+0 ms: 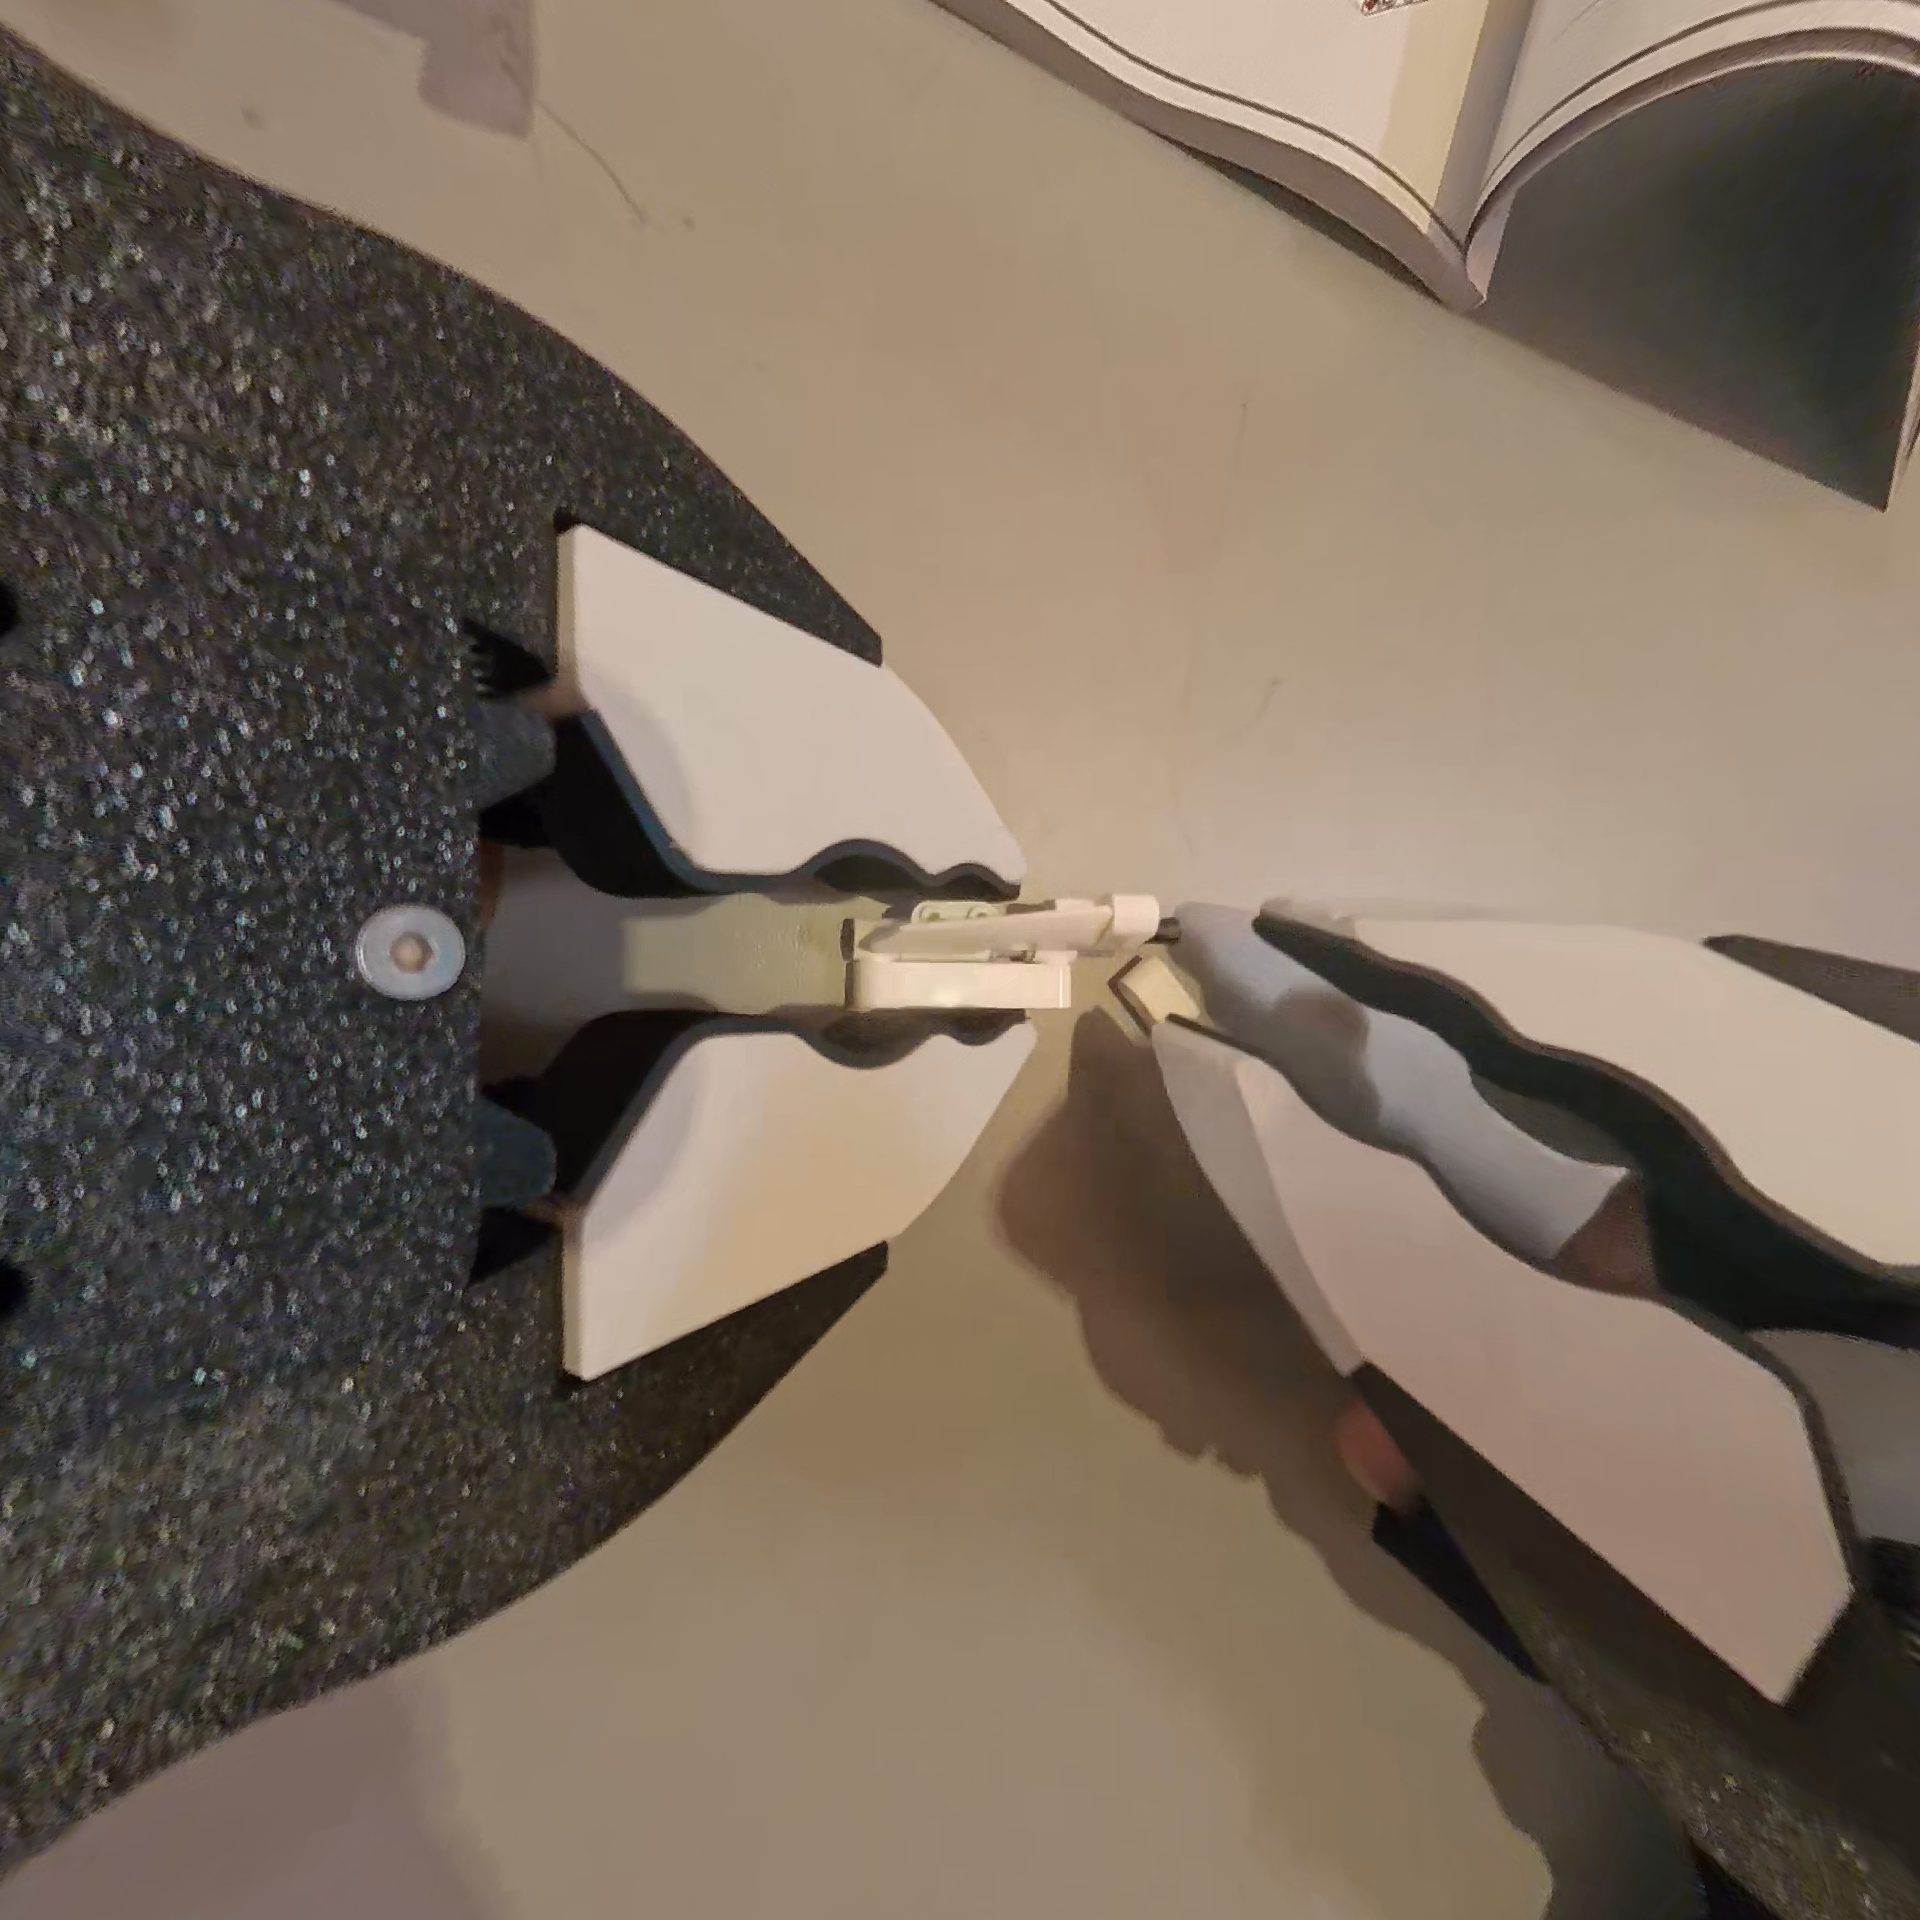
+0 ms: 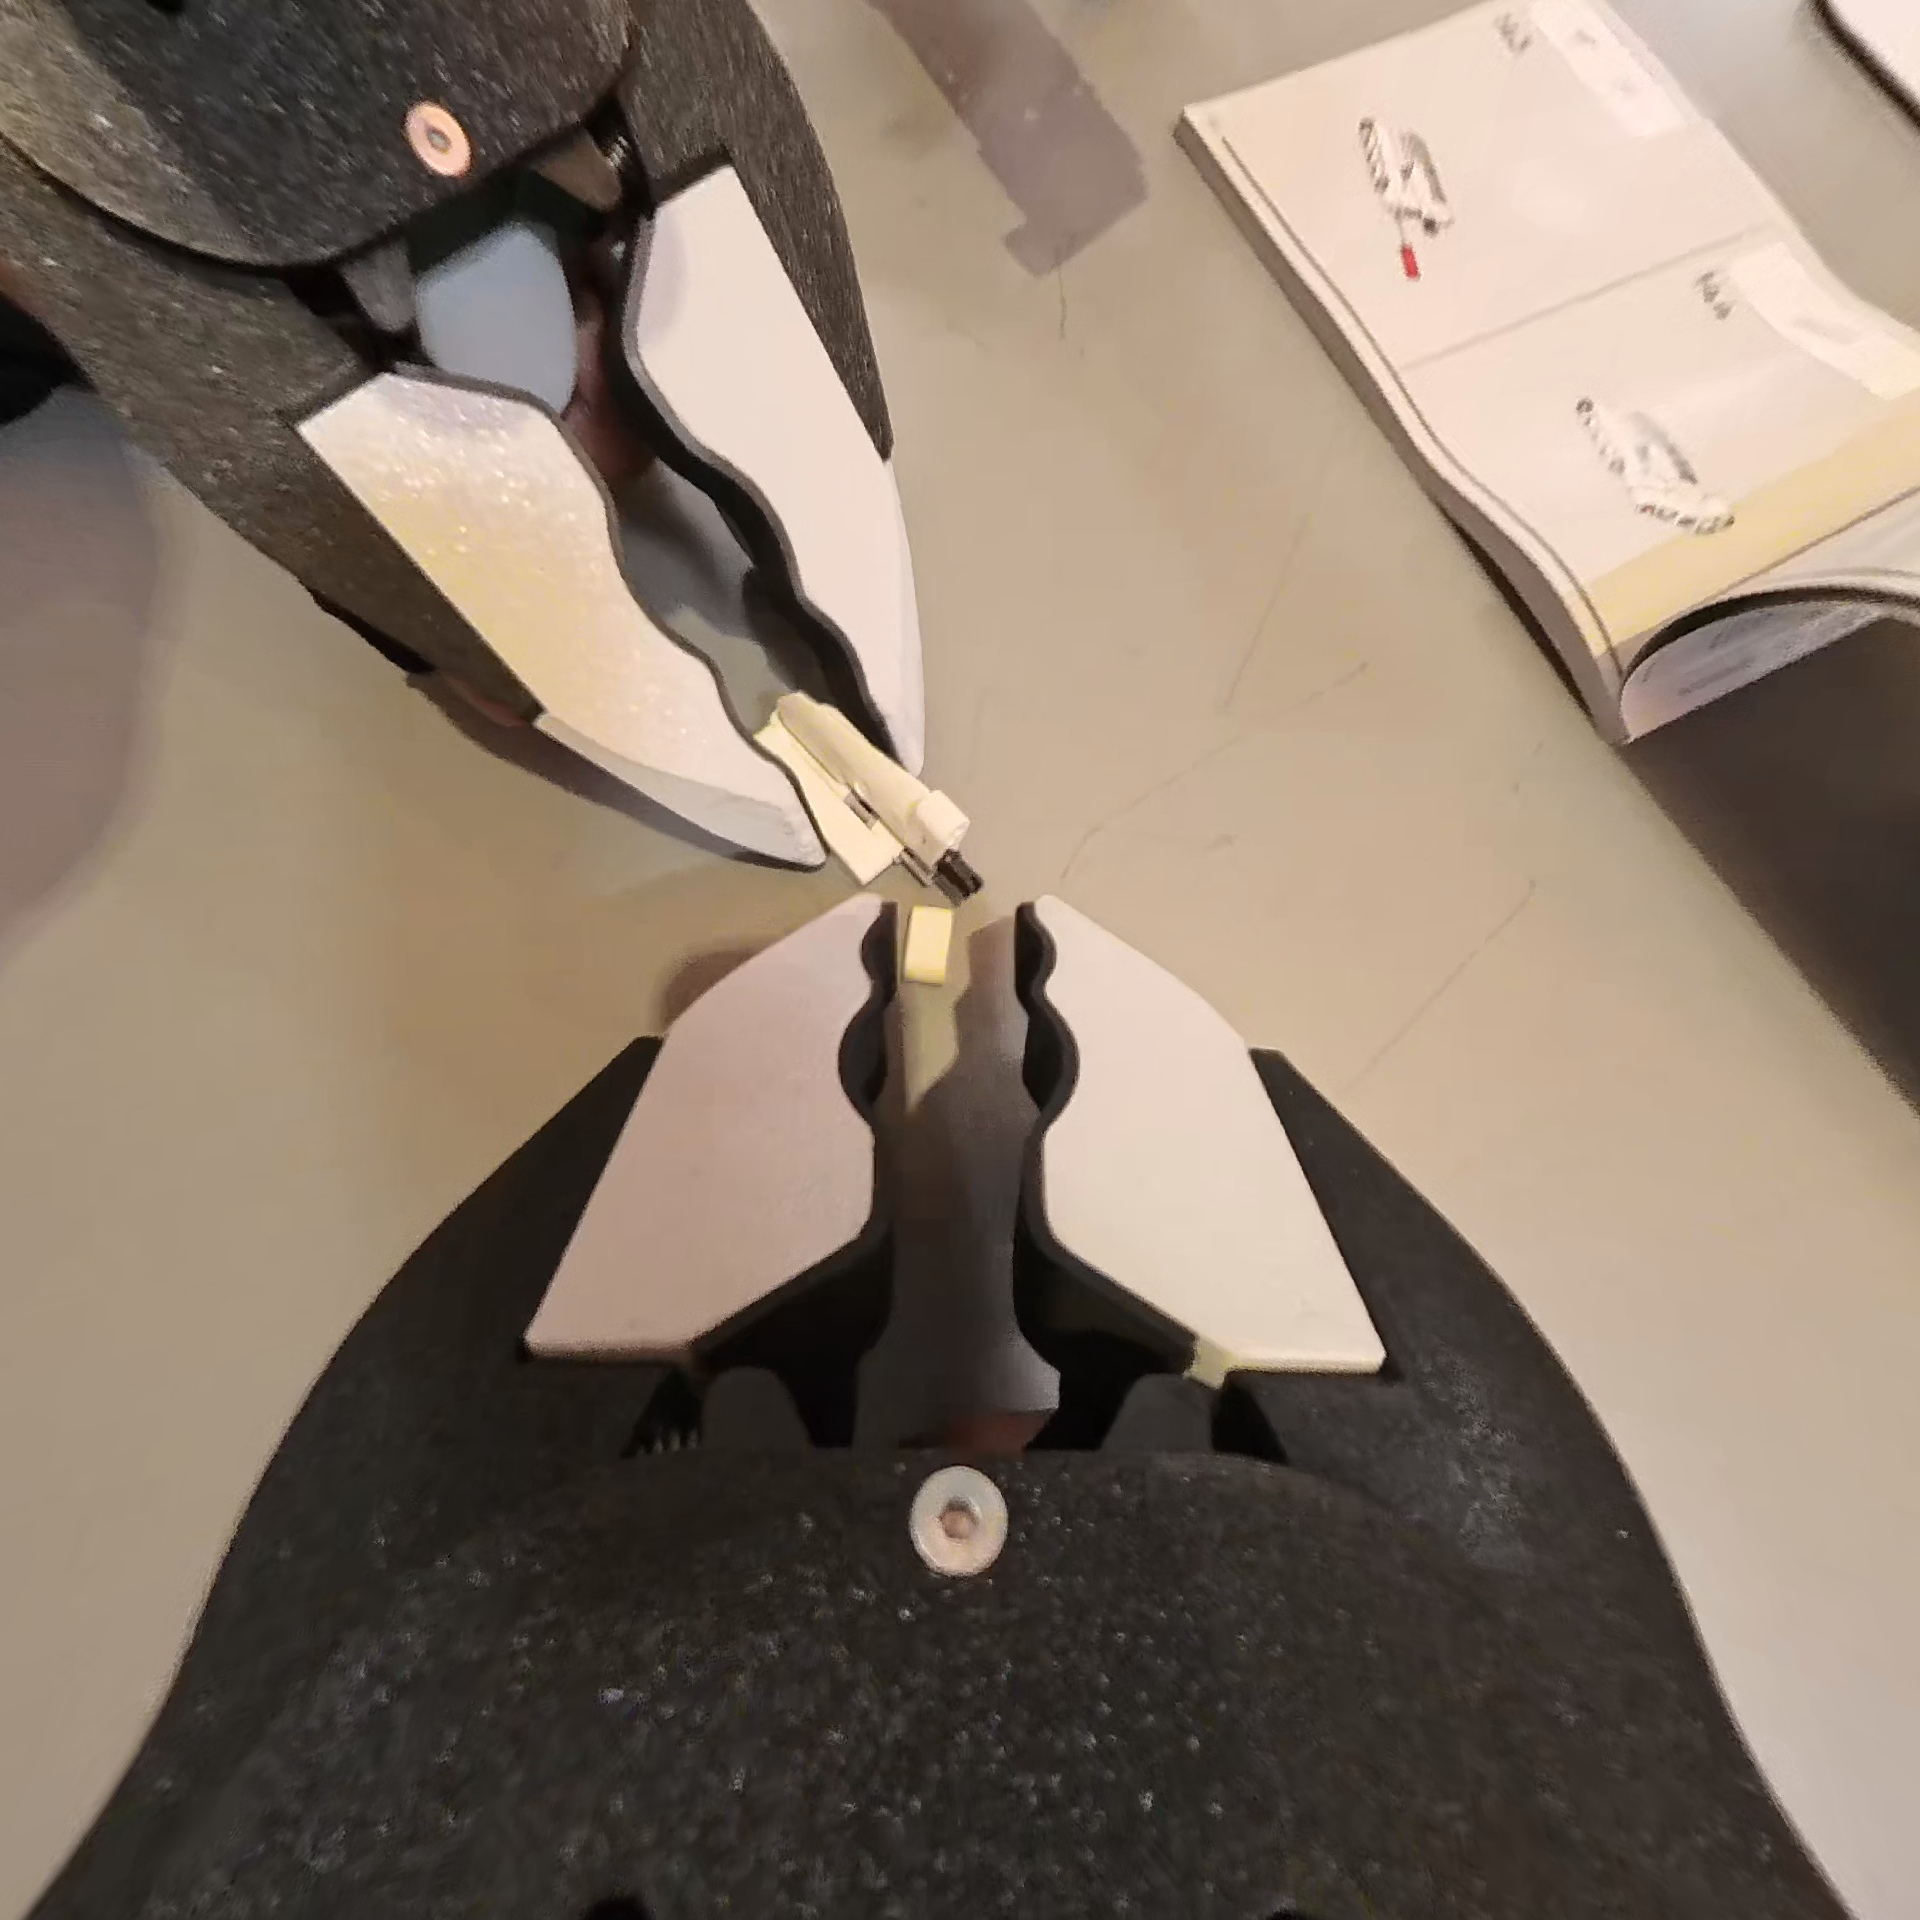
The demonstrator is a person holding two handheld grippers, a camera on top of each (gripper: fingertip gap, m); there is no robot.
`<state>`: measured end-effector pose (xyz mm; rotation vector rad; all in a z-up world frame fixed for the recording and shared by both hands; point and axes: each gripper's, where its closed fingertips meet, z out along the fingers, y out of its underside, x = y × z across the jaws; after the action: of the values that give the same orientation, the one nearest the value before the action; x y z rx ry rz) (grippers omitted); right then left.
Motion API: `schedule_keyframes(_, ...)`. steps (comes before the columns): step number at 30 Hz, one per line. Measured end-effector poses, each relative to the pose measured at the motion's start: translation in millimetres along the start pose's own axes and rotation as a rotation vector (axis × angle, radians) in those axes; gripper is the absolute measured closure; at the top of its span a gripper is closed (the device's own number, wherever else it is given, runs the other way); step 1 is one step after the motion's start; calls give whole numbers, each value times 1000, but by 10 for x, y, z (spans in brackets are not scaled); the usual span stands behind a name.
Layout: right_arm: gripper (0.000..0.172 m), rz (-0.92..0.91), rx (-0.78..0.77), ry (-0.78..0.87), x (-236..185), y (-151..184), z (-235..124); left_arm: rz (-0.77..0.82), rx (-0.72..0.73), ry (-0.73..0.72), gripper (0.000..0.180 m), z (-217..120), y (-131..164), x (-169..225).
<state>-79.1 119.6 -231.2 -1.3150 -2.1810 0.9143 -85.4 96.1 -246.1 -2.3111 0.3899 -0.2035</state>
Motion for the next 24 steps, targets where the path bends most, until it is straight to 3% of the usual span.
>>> schedule_keyframes(9,154,-104,98,-132,-15,-57,60,13,9,24,165,-2,-14,34)
schedule_keyframes(17,163,-135,41,-270,-161,8,79,45,23,93,165,-20,-30,124)
schedule_keyframes(24,164,-178,116,-336,-227,-45,-27,25,36,170,154,-87,-49,156)
